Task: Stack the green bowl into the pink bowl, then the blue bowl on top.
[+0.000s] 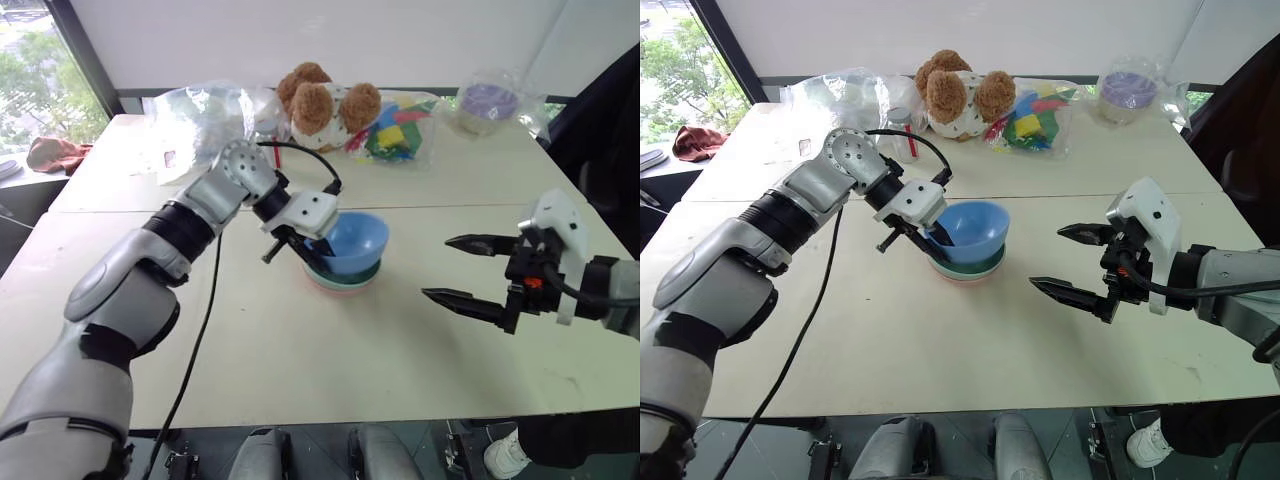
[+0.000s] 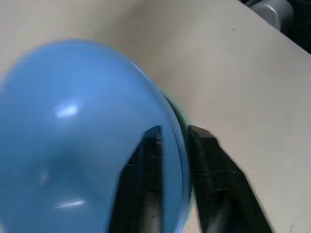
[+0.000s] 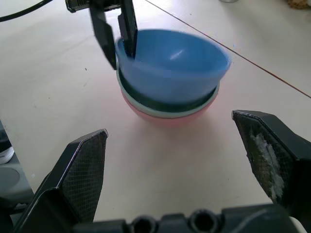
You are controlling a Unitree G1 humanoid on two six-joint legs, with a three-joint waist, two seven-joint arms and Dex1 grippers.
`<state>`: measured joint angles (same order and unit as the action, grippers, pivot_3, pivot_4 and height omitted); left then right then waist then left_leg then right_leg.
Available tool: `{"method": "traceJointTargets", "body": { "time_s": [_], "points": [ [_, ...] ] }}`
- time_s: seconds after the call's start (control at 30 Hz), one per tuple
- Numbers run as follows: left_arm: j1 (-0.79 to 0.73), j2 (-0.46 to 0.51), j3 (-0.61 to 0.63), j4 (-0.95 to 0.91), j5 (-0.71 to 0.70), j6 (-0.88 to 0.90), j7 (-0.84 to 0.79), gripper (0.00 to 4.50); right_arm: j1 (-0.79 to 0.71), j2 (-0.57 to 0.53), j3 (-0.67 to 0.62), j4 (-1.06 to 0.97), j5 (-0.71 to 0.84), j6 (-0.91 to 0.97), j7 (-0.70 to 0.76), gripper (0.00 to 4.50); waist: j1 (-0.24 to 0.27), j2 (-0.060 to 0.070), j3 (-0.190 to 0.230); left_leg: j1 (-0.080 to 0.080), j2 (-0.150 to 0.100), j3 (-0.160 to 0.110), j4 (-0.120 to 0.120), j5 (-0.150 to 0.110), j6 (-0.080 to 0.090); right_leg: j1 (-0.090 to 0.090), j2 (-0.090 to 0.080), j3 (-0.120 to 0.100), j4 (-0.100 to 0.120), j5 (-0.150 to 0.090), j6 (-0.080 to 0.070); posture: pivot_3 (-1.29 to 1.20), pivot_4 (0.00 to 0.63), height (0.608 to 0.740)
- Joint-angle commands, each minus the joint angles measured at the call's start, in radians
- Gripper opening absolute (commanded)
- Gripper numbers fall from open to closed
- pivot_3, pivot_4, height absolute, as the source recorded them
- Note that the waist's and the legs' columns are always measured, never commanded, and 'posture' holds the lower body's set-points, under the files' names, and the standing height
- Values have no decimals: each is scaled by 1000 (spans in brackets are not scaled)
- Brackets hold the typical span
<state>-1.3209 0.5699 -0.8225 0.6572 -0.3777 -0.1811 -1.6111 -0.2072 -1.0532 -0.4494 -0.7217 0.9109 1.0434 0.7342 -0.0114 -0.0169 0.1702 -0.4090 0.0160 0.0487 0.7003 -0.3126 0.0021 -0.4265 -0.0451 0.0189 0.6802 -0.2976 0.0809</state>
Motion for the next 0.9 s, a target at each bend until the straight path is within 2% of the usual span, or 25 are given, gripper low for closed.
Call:
{"method": "traceJointTargets", "body": {
  "time_s": [0.03, 0.07, 0.17, 0.2, 0.33, 0.47, 0.6, 0.7, 0.9],
  "points": [
    [-41, 39, -26, -49, -50, 18, -3, 2439, -12, -17, -24, -11, 15, -13, -13, 4500, 0, 0, 0, 0, 0, 0, 0, 0, 0, 0, 0, 0, 0, 0, 0, 0, 150, 740],
    [-43, 47, -21, -49, -56, 20, -3, 2772, -15, -19, -21, -10, 16, -14, -14, 4500, -1, 0, 0, 0, 0, 0, 0, 0, 0, 0, 0, 0, 0, 0, 0, 0, 150, 740],
    [-45, 69, 12, -57, -90, 45, -3, 4362, -19, -23, -13, -6, 18, -20, -16, 4500, -1, 0, 0, 0, 0, 0, 0, 0, 0, 0, 0, 0, 0, 0, 0, 0, 150, 740],
    [-47, 76, 33, -54, -100, 61, -3, 4443, -20, -24, -11, -5, 19, -21, -17, 4500, -1, 0, 0, 0, 0, 0, 0, 0, 0, 0, 0, 0, 0, 0, 0, 0, 150, 740],
    [-42, 134, 200, -58, -174, 203, -3, 4443, -20, -38, 4, 17, -1, -37, 2, 4500, -4, 0, 0, 0, 0, 0, 0, 0, 0, 0, 0, 0, 0, 0, 0, 0, 150, 740],
    [68, 220, 370, -140, -191, 346, 20, 4443, -25, -48, 26, 39, -19, -62, 19, 4500, -7, 1, 0, 1, 1, 0, -1, 0, 0, 0, 1, 0, 0, 0, 0, 0, 150, 740],
    [257, 325, 534, -298, -191, 485, 132, 4443, -40, -64, 58, 75, -40, -93, 55, 4500, -7, 1, -1, 1, 1, 0, 0, 0, 0, 0, 0, 0, 1, 0, 0, 0, 150, 740],
    [474, 412, 674, -489, -241, 615, 236, 4443, -68, -79, 104, 118, -63, -123, 96, 4500, -6, 0, 0, 1, 1, 0, 0, 0, -1, 0, -2, 0, 1, 0, 0, 0, 150, 740],
    [810, 481, 918, -783, -336, 813, 401, 4443, -144, -95, 197, 221, -127, -182, 173, 4500, 3, 0, 0, 1, 0, 0, 0, 0, -1, 1, -4, -1, 0, 0, 0, 0, 150, 740]
  ]
}}
